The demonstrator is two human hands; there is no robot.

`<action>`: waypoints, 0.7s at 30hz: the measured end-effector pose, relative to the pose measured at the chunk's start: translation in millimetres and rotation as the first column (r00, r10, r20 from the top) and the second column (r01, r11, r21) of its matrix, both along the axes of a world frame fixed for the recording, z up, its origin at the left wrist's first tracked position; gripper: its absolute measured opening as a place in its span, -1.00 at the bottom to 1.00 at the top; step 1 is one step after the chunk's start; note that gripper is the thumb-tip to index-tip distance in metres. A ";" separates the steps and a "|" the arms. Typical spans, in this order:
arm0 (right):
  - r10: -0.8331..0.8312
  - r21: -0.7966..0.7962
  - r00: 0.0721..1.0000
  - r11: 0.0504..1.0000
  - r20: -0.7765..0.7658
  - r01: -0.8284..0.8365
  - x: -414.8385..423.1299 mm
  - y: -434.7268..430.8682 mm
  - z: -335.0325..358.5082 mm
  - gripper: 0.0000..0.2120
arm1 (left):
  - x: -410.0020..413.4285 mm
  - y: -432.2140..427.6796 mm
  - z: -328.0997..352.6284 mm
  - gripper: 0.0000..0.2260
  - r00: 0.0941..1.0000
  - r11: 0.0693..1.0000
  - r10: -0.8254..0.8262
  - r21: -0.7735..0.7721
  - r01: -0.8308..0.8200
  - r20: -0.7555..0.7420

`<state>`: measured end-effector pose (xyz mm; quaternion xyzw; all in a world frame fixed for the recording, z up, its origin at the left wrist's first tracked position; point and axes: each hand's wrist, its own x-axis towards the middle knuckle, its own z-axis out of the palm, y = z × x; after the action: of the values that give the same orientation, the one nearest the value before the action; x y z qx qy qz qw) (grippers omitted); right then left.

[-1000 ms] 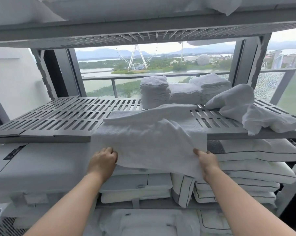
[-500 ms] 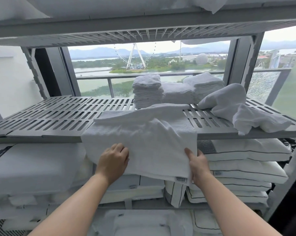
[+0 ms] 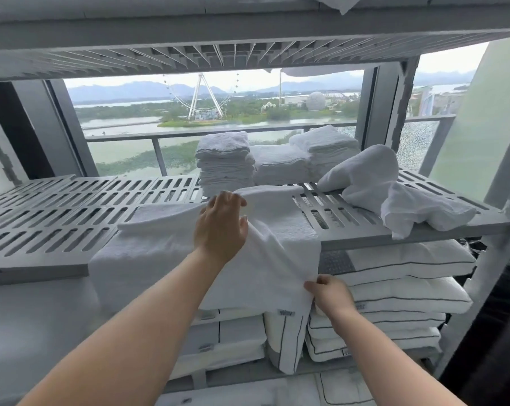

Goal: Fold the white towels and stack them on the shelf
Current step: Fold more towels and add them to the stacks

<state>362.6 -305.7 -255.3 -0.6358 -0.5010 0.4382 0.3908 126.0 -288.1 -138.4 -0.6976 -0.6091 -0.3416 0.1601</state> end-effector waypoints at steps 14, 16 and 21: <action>-0.417 0.529 0.853 0.823 0.315 0.206 -24.1 78.0 110.7 -0.81 | -78.6 116.0 10.3 -0.46 0.976 0.899 -0.133 -0.435 0.045 -0.172; -0.352 0.490 0.836 0.864 0.420 0.118 -31.2 102.5 116.7 -0.78 | -85.6 122.7 12.9 -0.51 0.974 0.888 -0.133 -0.459 0.033 -0.186; -0.136 0.339 0.657 0.921 0.741 -0.191 -41.9 158.4 122.7 -0.41 | -101.0 132.3 23.0 -0.69 0.964 0.804 -0.159 -0.594 0.001 -0.214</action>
<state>320.6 -147.3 -132.7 -0.6612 -0.7033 0.0334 0.2591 25.1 -155.8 -115.5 -0.7758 -0.6289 -0.0506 -0.0022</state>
